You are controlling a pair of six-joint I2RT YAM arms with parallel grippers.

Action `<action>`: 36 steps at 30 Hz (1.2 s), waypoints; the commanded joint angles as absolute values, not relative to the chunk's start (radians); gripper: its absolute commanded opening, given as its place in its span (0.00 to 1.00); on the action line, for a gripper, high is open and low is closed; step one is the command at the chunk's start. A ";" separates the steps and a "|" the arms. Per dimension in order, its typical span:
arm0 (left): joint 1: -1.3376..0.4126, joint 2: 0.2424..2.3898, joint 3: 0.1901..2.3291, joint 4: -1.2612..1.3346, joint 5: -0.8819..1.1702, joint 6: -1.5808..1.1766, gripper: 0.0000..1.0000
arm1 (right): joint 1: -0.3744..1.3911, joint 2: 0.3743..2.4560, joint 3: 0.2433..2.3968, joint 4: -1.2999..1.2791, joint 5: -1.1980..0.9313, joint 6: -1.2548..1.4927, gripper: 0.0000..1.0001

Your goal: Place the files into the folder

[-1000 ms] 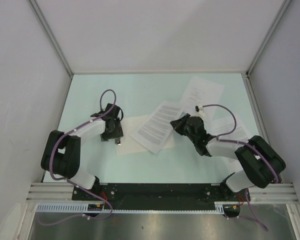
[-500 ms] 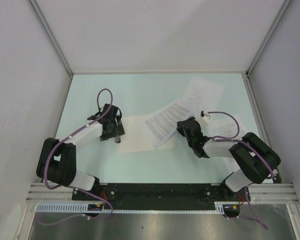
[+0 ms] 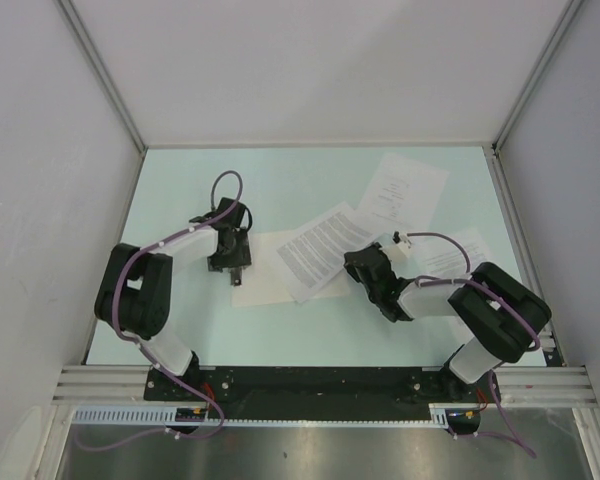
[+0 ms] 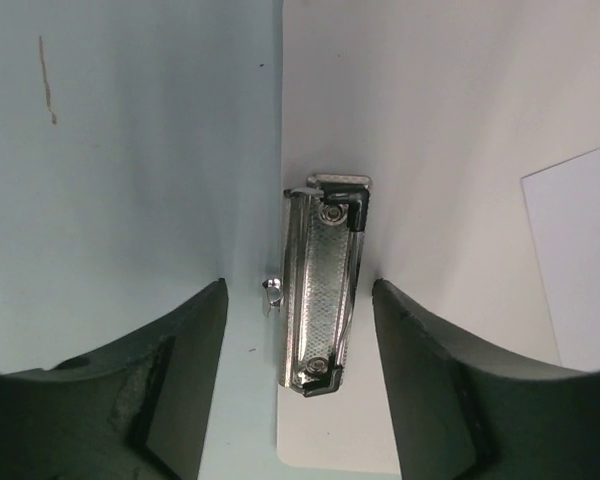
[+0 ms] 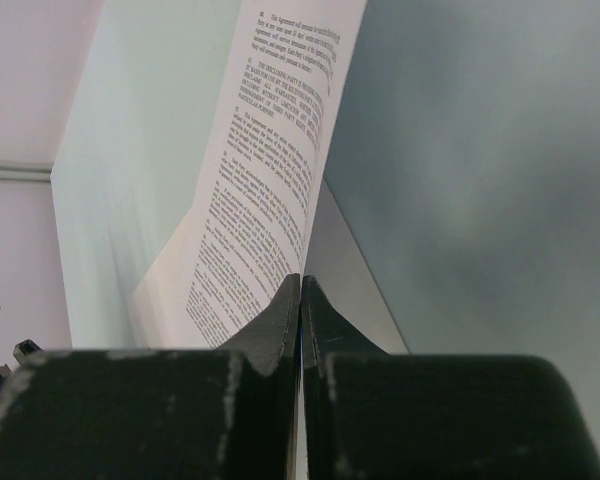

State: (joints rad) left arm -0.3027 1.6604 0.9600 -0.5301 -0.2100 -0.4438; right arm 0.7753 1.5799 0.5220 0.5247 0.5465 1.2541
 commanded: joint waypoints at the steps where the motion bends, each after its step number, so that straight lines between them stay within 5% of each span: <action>1: -0.304 1.698 0.977 -0.537 -0.209 -0.419 0.60 | 0.782 1.600 0.548 0.548 0.600 1.276 0.00; 12: -0.305 1.586 0.868 -0.496 -0.072 -0.566 0.30 | 0.767 1.638 0.577 0.580 0.577 1.270 0.00; 24: -0.353 1.430 0.690 -0.448 -0.086 -0.816 0.22 | 0.799 1.672 0.615 0.545 0.515 1.313 0.02; 29: -0.365 1.434 0.664 -0.408 -0.063 -0.850 0.00 | 0.847 1.703 0.615 0.581 0.523 1.329 0.00; 36: -0.365 1.375 0.618 -0.374 -0.046 -0.856 0.00 | 0.848 1.766 0.614 0.548 0.526 1.406 0.00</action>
State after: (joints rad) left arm -0.3534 1.4090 0.6834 -0.3882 -0.1001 -0.8055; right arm 0.8471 1.7367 0.5938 0.5545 0.4904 1.3365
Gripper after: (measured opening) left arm 0.344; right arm 0.009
